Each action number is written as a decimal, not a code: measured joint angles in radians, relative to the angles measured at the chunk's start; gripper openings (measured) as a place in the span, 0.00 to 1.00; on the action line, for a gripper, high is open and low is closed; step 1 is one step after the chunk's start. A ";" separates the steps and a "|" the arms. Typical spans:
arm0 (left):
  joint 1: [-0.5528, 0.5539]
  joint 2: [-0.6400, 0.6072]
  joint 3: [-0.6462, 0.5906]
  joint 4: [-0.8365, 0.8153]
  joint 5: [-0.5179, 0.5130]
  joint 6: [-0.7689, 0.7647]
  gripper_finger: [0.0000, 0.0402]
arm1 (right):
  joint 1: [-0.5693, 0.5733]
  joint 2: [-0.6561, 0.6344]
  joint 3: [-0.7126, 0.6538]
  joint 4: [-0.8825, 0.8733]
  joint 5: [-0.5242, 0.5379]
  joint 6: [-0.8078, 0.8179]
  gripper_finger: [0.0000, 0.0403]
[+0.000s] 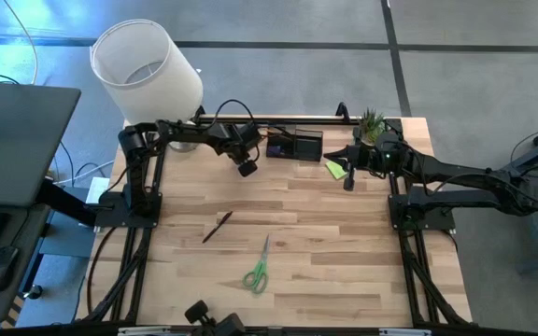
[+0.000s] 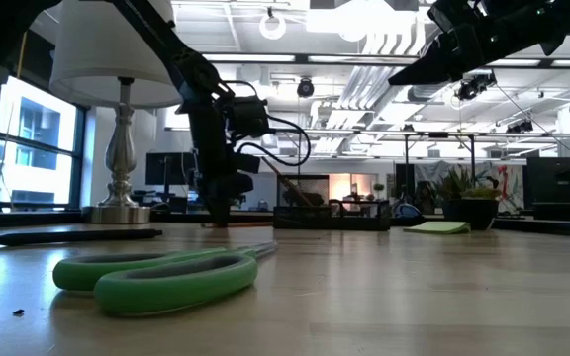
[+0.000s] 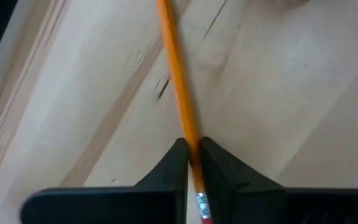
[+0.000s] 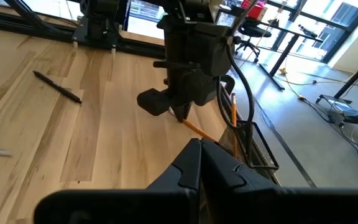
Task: Pick and place office supplies into organizer
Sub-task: Put the orange pencil into the black desk organizer
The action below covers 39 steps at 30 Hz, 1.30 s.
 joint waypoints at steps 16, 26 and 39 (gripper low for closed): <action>-0.100 -0.149 0.045 -0.376 -0.071 -0.022 0.03 | 0.000 0.000 0.000 -0.001 0.000 0.004 0.00; -0.311 -0.202 0.206 -0.566 -0.202 0.059 0.01 | 0.046 0.057 0.001 0.016 -0.093 -0.003 0.02; -0.590 -0.202 0.231 -0.191 -0.782 0.858 0.00 | 0.047 0.151 0.001 0.280 -0.008 0.318 0.25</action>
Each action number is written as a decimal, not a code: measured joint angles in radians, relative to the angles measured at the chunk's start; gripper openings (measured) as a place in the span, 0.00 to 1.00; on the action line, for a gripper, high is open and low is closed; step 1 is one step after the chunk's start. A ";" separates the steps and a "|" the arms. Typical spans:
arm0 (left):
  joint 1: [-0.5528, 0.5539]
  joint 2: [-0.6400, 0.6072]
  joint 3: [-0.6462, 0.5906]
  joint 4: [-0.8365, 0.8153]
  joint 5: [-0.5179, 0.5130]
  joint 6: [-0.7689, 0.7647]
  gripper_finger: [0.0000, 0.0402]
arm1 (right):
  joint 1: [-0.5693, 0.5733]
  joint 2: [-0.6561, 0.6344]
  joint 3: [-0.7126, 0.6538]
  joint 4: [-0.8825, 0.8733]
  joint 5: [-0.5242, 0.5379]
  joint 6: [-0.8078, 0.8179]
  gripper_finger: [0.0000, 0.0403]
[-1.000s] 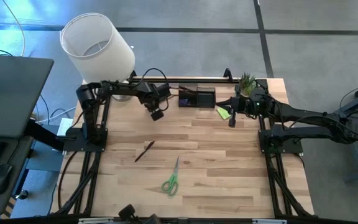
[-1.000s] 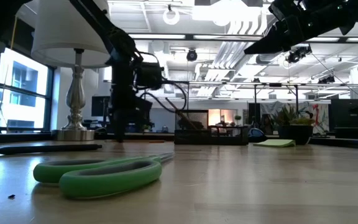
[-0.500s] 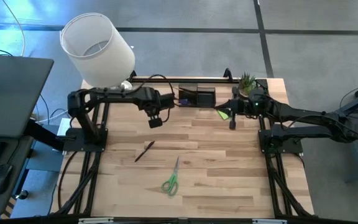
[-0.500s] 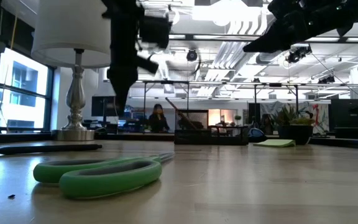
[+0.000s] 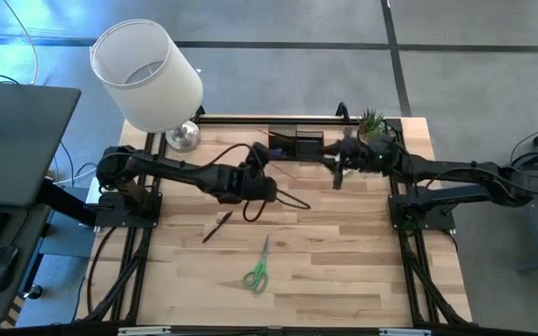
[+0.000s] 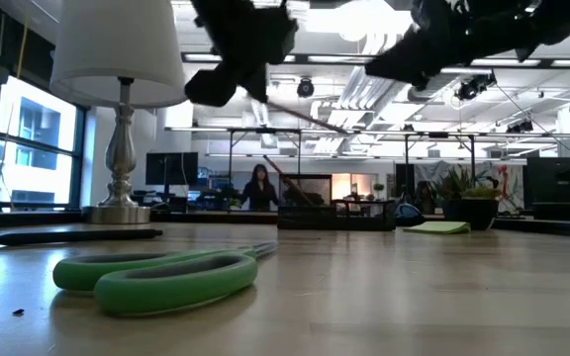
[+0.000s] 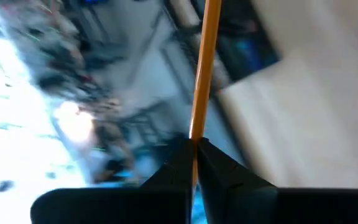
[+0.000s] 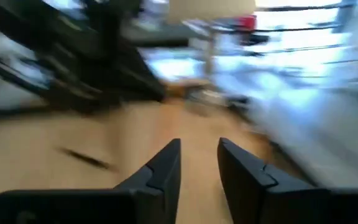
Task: Pick and place office supplies into organizer
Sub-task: Put the orange pencil into the black desk organizer
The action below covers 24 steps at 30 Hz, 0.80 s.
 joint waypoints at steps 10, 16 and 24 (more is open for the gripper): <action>-0.038 0.000 0.000 0.276 -0.002 0.538 0.00 | -0.040 0.182 0.000 0.100 -0.220 0.152 0.35; -0.036 0.000 0.000 0.385 0.118 0.707 0.00 | -0.049 0.293 -0.001 0.307 -0.274 0.134 0.42; -0.036 0.000 0.000 0.335 0.110 0.413 0.00 | -0.045 0.323 0.000 0.128 -0.174 -0.101 0.45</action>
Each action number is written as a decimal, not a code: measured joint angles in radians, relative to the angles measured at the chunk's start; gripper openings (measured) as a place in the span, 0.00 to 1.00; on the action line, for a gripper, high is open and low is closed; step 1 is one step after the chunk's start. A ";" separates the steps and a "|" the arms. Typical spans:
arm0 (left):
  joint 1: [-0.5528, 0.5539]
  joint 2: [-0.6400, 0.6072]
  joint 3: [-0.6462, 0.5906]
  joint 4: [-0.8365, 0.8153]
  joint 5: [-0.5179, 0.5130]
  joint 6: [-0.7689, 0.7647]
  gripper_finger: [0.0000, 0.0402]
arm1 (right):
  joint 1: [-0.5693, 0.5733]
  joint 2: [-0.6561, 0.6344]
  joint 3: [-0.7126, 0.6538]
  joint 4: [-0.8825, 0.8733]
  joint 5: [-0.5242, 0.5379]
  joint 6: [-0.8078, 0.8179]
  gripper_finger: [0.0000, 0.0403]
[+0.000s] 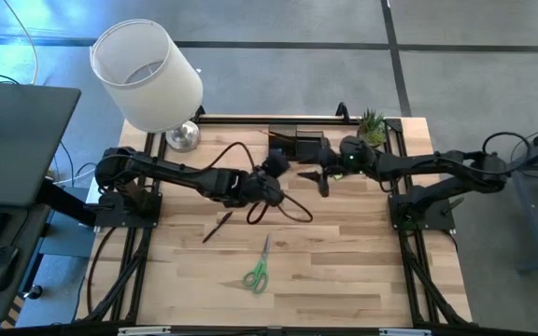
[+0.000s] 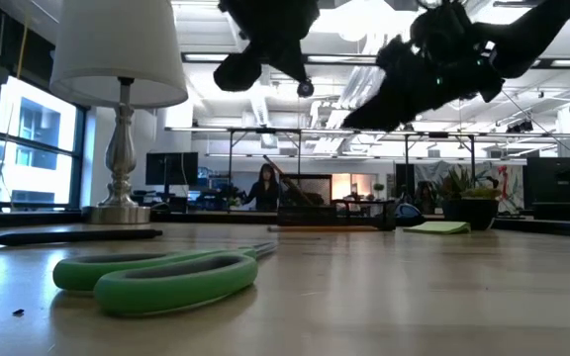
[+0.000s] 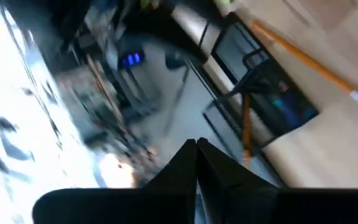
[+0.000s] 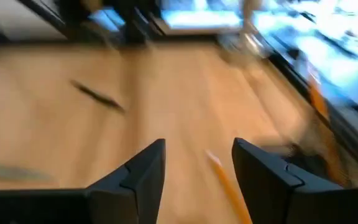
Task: Pick and place office supplies into organizer
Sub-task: Put the orange pencil into the black desk organizer
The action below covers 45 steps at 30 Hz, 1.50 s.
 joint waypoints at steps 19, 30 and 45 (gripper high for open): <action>0.227 -0.091 -0.196 0.197 0.404 -1.065 0.00 | 0.066 0.344 0.286 -0.465 0.152 -0.194 0.38; 0.338 -0.372 -0.499 0.654 1.029 -1.156 0.00 | 0.064 0.507 0.440 -0.554 0.118 -0.257 0.32; 0.341 -0.540 -0.381 0.655 1.049 -1.106 0.00 | 0.063 0.688 0.638 -0.785 0.138 -0.250 0.18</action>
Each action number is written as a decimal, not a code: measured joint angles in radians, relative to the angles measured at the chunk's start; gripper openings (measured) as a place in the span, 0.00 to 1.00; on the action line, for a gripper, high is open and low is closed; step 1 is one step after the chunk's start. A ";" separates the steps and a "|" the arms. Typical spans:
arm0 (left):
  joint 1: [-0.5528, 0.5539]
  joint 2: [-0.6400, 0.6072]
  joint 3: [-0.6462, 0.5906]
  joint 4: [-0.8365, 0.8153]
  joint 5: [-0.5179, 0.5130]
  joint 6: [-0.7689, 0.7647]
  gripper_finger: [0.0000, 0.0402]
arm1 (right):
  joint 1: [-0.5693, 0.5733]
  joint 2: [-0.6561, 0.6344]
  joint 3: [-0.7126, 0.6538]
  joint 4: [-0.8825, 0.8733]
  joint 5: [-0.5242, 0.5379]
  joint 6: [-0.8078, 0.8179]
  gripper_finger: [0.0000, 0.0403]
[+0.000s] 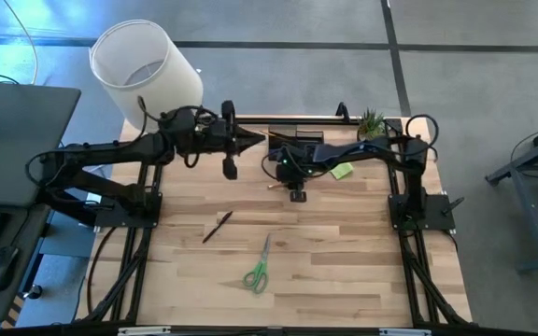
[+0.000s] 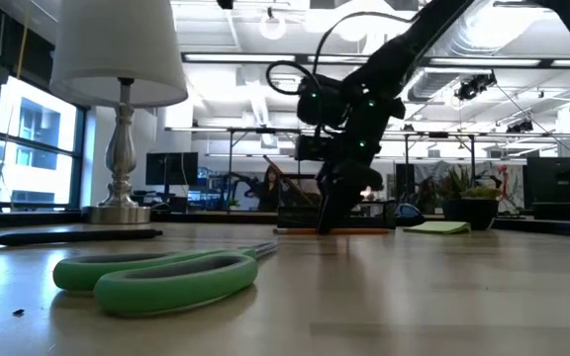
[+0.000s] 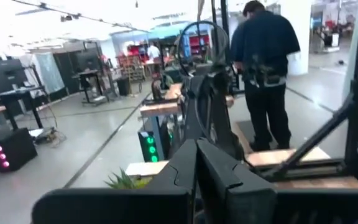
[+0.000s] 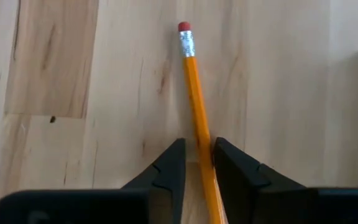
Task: Pick and place office supplies into organizer
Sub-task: Put the orange pencil into the black desk organizer
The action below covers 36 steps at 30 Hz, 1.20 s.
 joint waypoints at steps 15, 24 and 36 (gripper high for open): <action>0.000 -0.142 -0.003 -0.396 -0.213 0.133 0.00 | 0.025 -0.028 0.050 -0.104 0.059 0.010 0.01; -0.001 -0.265 -0.022 -0.648 -0.210 0.139 0.00 | -0.043 -0.264 0.025 0.127 -0.017 0.012 0.00; -0.001 -0.298 -0.056 -0.596 -0.198 0.105 0.00 | -0.304 -0.397 -0.070 0.551 -0.225 0.082 0.00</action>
